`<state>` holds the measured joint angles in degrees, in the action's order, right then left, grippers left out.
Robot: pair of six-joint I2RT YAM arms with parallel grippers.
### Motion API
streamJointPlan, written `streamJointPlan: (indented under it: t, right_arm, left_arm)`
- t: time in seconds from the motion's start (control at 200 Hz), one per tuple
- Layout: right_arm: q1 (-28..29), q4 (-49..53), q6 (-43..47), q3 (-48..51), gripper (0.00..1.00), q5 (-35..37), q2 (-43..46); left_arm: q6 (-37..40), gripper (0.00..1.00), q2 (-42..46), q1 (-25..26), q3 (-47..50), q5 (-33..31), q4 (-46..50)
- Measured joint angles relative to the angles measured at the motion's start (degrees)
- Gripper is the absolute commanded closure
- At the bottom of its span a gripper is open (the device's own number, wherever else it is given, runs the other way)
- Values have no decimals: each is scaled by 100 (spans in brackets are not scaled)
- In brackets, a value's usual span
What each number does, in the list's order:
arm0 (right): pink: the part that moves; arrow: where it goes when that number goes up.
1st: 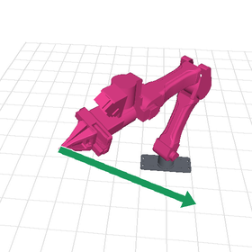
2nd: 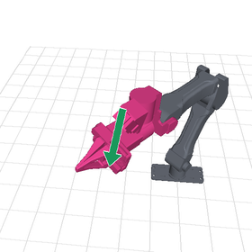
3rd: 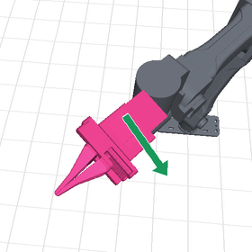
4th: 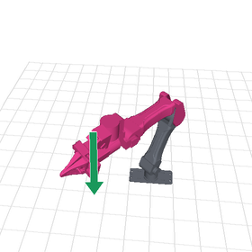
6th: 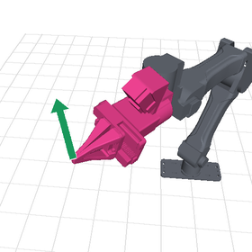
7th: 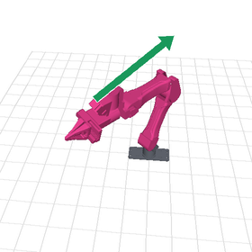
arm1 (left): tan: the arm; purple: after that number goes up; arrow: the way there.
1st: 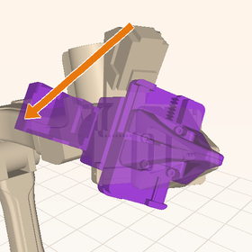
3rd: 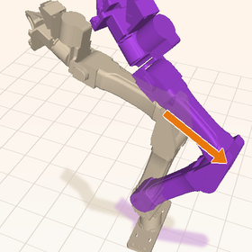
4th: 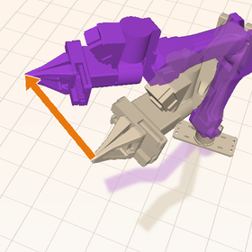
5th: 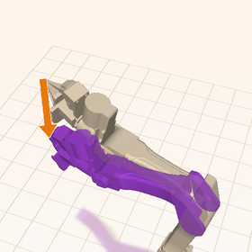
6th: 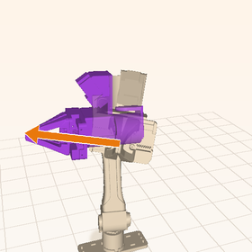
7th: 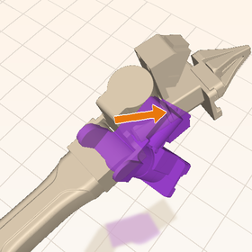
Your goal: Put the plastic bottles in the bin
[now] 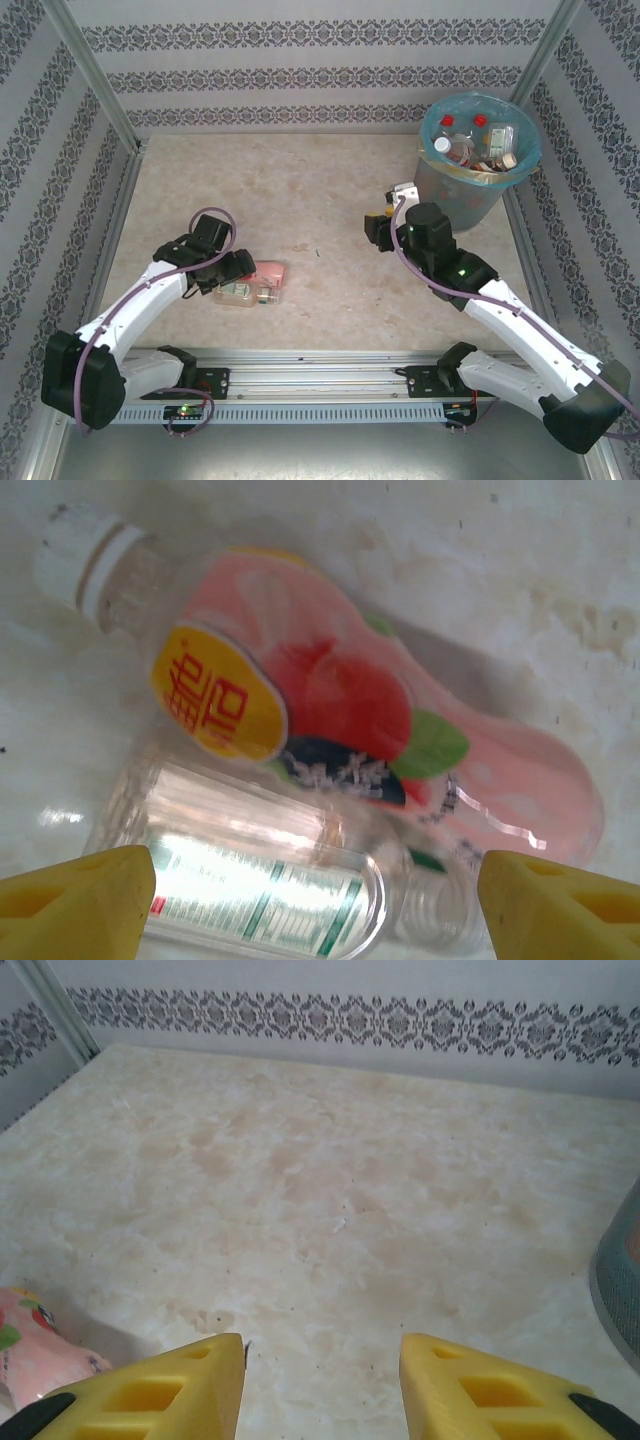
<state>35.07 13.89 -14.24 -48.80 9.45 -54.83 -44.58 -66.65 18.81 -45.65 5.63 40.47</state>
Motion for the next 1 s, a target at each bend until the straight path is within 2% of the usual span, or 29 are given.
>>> streamJointPlan:
  t: [0.165, 0.42, 0.694, 0.999]
  right_arm:
    - [7, -227, -90, 210, 53, 70, 15]
    - [7, -474, -173, 426, 52, 129, 48]
    - [7, -732, -367, 625, 52, 151, 4]
    - [7, -951, -411, 675, 52, 151, -245]
  left_arm:
    - [-313, 16, -435, 0, -2, -74, -562]
    - [-306, 16, -1357, 0, -315, -31, -1147]
    - [26, 15, -2326, 0, -1016, 201, -1200]
    - [474, 15, -3023, 103, -1532, 356, -1161]
